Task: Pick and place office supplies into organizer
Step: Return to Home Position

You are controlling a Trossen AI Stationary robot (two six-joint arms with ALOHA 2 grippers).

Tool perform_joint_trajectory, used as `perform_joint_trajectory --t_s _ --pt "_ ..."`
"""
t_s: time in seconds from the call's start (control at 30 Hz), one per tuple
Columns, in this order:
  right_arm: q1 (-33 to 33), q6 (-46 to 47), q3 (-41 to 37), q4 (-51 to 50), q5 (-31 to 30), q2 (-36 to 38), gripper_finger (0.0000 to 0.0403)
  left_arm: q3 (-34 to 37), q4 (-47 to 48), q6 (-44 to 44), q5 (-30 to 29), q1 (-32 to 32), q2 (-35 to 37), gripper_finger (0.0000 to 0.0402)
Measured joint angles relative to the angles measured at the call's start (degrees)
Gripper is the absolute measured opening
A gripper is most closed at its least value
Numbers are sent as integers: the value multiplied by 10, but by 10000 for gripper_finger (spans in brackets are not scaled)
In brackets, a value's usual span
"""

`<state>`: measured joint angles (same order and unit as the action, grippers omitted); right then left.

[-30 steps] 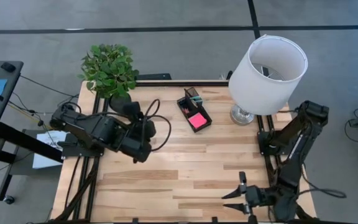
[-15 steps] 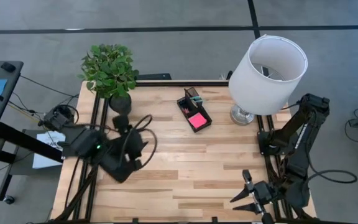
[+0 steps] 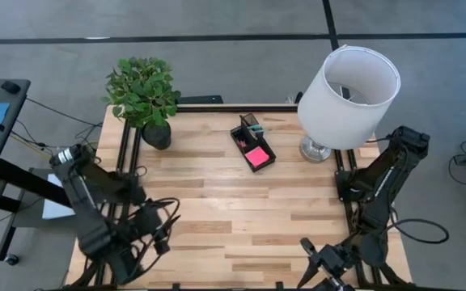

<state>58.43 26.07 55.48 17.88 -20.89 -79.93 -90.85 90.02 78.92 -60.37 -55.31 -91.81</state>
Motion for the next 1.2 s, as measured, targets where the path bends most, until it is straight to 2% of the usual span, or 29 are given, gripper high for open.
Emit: perform_joint_trajectory --t_s 0.2,0.3,0.4,0.47,0.6,0.7,0.77,0.87,1.07,1.13,1.2 --pt "-34 -60 0 2 57 16 98 13 0 68 -36 -47 0 194" --pt "-48 -95 0 2 128 29 98 13 -1 74 -41 -65 7 194" --pt "-59 -131 0 0 227 55 98 13 0 74 -49 -87 34 194" --pt "-65 -142 0 -12 268 77 98 13 0 62 -52 -103 56 194" --pt "-71 -128 0 -109 245 127 98 13 1 33 -84 -143 110 194" --pt "-72 -159 -13 -158 214 165 98 35 -1 18 -119 -180 143 194" --pt "-70 -203 -49 -141 220 191 98 77 0 42 -152 -206 169 194" --pt "-62 -248 -150 -48 252 235 98 181 0 152 -198 -246 199 194" --pt "-81 -192 -392 267 255 307 98 405 -8 421 -290 -310 238 194" --pt "-92 -186 -444 321 269 337 98 458 -5 477 -294 -319 253 194" --pt "-109 -186 -483 324 289 378 98 507 -6 523 -293 -318 269 194"
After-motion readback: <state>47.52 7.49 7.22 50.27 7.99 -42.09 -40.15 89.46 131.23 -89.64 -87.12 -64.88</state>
